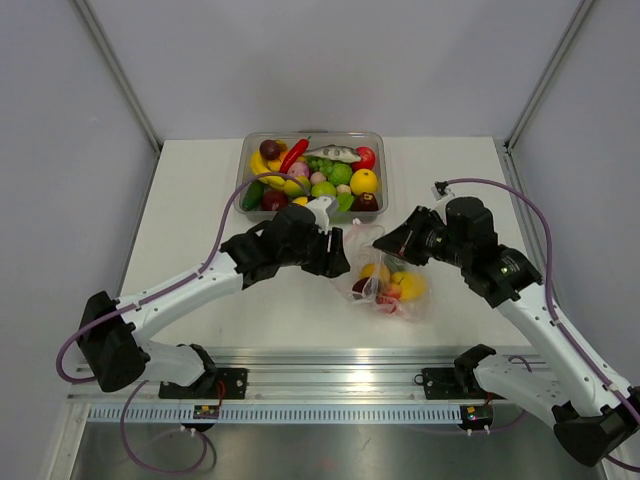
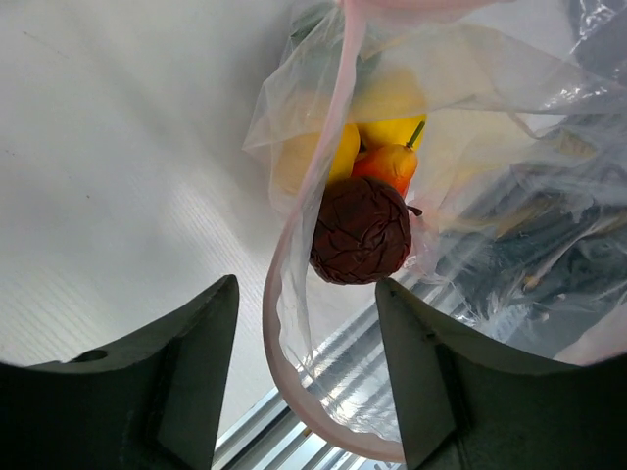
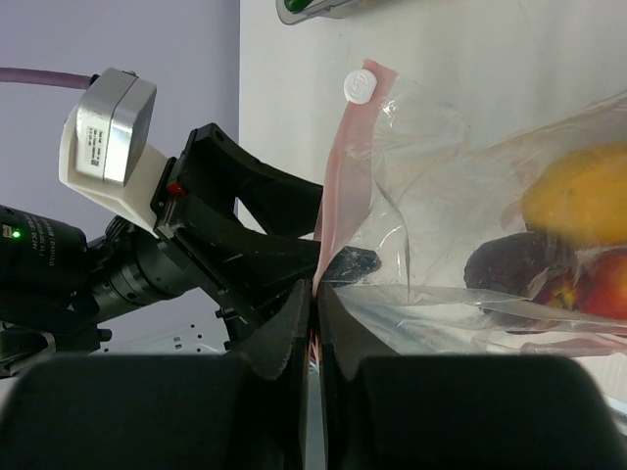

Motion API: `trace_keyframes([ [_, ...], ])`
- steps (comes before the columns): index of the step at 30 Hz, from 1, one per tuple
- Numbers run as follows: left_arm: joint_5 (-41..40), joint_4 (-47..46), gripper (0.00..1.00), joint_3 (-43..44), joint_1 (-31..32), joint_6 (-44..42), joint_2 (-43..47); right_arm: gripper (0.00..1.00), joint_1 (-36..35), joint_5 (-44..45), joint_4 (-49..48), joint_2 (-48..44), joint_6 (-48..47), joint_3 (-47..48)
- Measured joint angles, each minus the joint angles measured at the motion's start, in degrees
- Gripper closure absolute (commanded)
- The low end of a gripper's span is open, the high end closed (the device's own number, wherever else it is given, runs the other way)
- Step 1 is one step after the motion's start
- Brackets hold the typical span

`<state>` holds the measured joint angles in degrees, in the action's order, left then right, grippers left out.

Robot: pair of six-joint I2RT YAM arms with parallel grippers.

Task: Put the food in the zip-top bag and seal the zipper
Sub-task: Adjust the zipper food storage bag at the center of the board.

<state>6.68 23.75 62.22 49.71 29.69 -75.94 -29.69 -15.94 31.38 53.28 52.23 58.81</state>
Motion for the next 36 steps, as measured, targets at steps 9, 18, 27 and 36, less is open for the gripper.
trace_keyframes([
  [9,0.2,-0.6,0.92,0.0,0.0,0.8,0.0,0.88,0.0,0.5,1.0,-0.4,-0.8,0.0],
  [18,0.7,1.6,1.0,5.7,0.0,-0.2,-0.1,0.89,0.0,6.7,2.5,5.6,-5.5,1.0],
  [27,3.4,3.4,1.0,17.6,0.0,-1.9,-3.0,0.89,0.0,16.3,12.3,9.3,-12.1,13.4],
  [36,6.0,8.2,1.0,32.5,0.0,-7.8,-9.4,0.89,0.0,20.0,16.2,-0.7,-13.4,18.2],
])
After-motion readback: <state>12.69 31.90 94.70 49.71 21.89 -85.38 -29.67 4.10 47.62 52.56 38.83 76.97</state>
